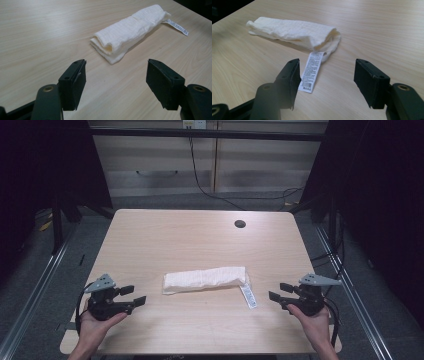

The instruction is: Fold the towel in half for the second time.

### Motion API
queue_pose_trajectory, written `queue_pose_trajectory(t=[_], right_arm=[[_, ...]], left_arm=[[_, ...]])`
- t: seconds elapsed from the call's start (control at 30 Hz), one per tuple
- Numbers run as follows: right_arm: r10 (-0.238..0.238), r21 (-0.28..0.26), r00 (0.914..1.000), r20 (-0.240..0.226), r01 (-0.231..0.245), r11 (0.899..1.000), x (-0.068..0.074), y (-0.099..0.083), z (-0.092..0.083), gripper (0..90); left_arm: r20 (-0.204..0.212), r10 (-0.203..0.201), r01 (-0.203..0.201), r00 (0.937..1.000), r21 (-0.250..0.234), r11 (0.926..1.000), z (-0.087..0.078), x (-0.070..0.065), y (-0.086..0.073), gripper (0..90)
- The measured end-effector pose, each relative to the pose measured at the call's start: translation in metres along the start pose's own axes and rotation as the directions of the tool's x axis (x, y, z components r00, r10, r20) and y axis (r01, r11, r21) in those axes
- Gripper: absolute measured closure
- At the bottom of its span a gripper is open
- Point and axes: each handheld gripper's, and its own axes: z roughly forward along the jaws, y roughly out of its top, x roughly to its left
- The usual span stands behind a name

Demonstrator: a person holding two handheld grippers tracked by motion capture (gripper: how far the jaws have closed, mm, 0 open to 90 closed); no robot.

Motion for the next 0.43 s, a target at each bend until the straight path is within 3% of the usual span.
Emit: queue_pose_trajectory(t=[0.13,0.27,0.43], right_arm=[[0.008,-0.032,0.9985,0.055,-0.006,0.999,-0.006,-0.011,-0.008,37.1],[0.047,-0.046,0.9956,0.082,-0.043,0.998,-0.013,-0.023,-0.008,35.2],[0.067,-0.016,0.9926,0.101,-0.066,0.998,-0.018,-0.029,-0.002,32.0]], left_arm=[[-0.014,-0.017,0.017,0.9998,0.001,0.9999,0.0,0.01,-0.012,30.7],[-0.066,-0.068,0.067,0.9955,-0.018,0.9976,-0.002,0.024,-0.014,28.3],[-0.045,-0.087,0.087,0.9952,-0.017,0.9961,0.0,0.029,-0.018,21.7]])
